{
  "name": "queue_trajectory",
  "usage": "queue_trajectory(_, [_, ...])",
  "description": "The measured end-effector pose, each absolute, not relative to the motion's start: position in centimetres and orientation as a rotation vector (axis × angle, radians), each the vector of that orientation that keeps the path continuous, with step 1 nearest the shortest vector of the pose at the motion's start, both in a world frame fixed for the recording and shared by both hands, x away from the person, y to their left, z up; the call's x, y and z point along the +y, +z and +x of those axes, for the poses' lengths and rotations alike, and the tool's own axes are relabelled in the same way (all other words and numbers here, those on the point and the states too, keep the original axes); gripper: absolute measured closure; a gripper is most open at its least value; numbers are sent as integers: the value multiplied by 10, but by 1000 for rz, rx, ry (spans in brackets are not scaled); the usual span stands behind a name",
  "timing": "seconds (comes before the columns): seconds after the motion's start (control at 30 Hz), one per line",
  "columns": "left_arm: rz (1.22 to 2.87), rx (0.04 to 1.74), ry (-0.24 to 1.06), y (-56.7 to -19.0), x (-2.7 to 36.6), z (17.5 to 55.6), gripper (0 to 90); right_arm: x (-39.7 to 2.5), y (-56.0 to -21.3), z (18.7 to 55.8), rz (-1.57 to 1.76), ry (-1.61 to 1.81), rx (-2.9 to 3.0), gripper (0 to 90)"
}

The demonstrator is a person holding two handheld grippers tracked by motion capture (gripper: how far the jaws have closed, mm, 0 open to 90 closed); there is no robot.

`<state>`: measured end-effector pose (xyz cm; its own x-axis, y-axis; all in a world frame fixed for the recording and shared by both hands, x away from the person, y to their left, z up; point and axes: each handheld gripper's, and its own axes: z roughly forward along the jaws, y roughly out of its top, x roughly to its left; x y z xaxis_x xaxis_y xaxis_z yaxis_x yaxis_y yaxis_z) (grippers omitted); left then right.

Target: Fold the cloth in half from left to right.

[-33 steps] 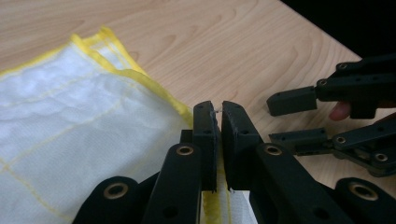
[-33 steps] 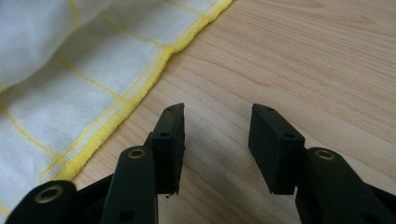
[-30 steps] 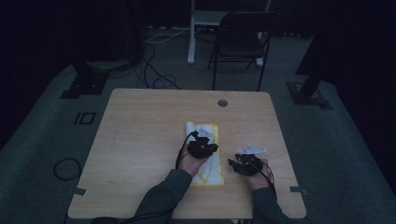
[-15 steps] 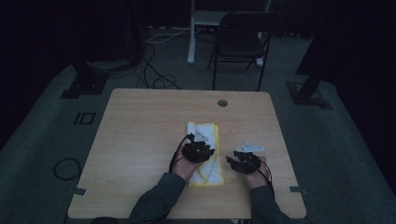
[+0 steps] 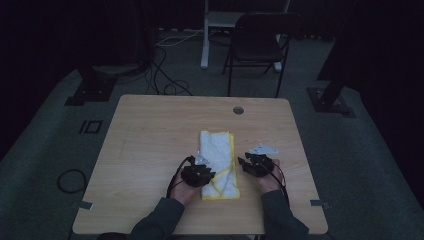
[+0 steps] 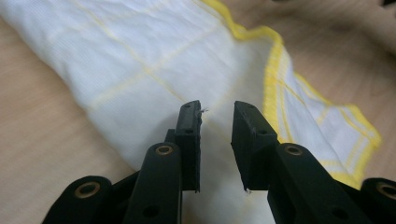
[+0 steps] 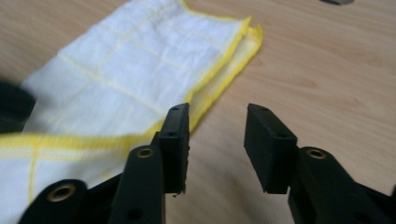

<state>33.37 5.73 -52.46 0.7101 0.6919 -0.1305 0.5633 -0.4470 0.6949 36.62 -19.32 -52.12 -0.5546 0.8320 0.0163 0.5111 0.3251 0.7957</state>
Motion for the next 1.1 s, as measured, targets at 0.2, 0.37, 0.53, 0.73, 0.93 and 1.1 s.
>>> queue_trajectory(0.2, [2183, 879, 196, -524, 46, 318, 725, -182, -522, 382, 1169, 1098, 2204, 648])
queue_trajectory(0.37, [2186, 843, 183, -523, 41, 311, 717, -174, -519, 397, 1161, 1086, 2205, 661])
queue_trajectory(0.53, [2187, 830, 168, -524, 40, 305, 712, -170, -515, 414, 1171, 1090, 2191, 668])
queue_trajectory(0.73, [2198, 809, 142, -528, 37, 302, 706, -163, -514, 437, 1187, 1074, 2188, 675])
queue_trajectory(0.93, [2195, 805, 127, -531, 35, 301, 700, -156, -525, 459, 1281, 1078, 2202, 671])
queue_trajectory(1.1, [2196, 809, 120, -533, 37, 300, 698, -151, -534, 474, 1333, 1025, 2223, 658])
